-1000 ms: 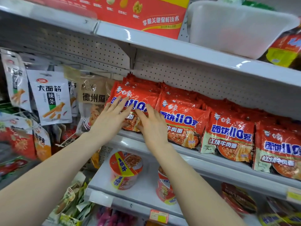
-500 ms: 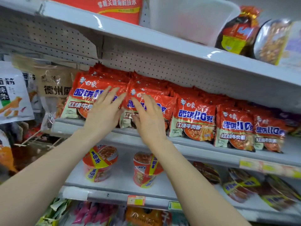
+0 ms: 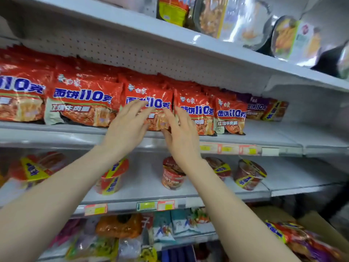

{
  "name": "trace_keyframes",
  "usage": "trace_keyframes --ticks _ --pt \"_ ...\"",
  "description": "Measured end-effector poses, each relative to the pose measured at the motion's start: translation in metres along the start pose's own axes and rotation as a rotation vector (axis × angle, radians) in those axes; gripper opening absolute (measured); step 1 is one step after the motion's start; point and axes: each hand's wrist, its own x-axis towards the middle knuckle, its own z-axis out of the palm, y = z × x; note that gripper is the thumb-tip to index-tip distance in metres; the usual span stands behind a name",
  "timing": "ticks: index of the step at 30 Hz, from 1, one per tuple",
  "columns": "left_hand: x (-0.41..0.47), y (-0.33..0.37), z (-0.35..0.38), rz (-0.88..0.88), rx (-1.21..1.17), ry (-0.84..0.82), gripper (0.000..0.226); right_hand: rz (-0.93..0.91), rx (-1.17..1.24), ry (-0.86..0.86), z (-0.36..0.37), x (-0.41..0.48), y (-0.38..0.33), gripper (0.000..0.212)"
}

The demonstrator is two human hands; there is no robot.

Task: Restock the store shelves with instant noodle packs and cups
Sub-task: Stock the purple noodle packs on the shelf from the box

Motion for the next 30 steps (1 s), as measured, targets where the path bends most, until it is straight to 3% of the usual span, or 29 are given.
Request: trace_keyframes --ticks 13,23,30 --pt "0.025 0.247 0.106 0.093 -0.173 -0.065 0.045 0.091 -0.066 -0.09 -0.136 -0.126 0.21 0.056" --pt "0.015 0.429 0.207 0.099 -0.36 -0.195 0.045 0.325 -0.204 -0.219 -0.23 -0.255 0.358 0.052" --pt "0.012 0.502 0.272 0.144 -0.499 -0.309 0.042 0.51 -0.268 -0.253 -0.264 -0.317 0.426 0.046"
